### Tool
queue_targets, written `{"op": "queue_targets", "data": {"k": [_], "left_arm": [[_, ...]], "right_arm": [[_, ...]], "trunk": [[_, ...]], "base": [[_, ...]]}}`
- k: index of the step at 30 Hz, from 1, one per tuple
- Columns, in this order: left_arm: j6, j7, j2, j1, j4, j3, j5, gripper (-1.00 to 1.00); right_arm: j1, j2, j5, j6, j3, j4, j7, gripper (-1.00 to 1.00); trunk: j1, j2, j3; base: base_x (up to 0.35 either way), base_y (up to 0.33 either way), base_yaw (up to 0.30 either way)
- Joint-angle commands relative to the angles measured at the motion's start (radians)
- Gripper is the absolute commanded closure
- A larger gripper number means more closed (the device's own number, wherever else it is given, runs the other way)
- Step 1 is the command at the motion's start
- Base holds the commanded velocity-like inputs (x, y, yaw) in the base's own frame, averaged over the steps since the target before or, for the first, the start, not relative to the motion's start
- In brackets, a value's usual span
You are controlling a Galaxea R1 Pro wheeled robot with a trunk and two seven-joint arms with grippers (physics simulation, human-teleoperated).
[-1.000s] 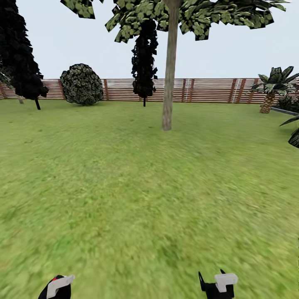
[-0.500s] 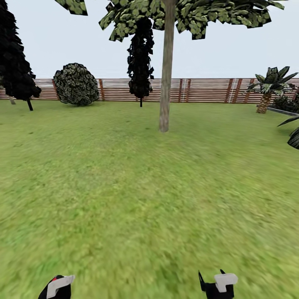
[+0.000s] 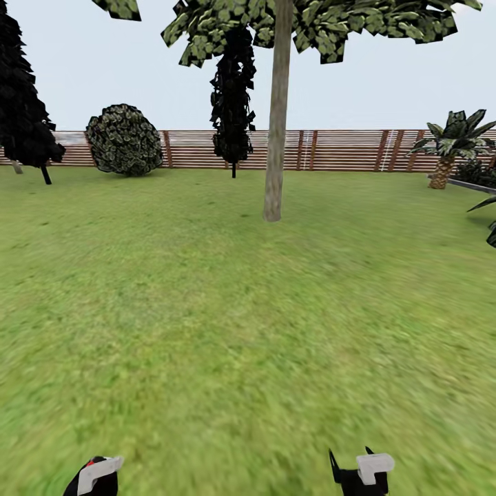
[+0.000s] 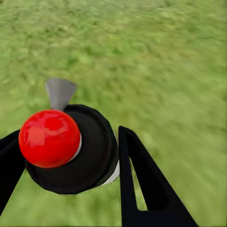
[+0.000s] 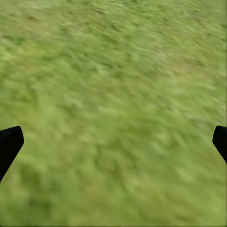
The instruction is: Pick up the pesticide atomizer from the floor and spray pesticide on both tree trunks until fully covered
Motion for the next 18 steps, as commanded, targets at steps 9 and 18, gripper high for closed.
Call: {"op": "queue_targets", "data": {"k": [9, 18], "left_arm": [[0.000, 0.000, 0.000, 0.000, 0.000, 0.000, 0.000, 1.00], [0.001, 0.000, 0.000, 0.000, 0.001, 0.000, -0.001, 1.00]], "right_arm": [[0.000, 0.000, 0.000, 0.000, 0.000, 0.000, 0.000, -1.00], [0.000, 0.000, 0.001, 0.000, 0.000, 0.001, 0.000, -1.00]], "trunk": [[0.000, 0.000, 0.000], [0.000, 0.000, 0.000]], "base": [[0.340, 0.000, 0.000], [0.340, 0.000, 0.000]]}}
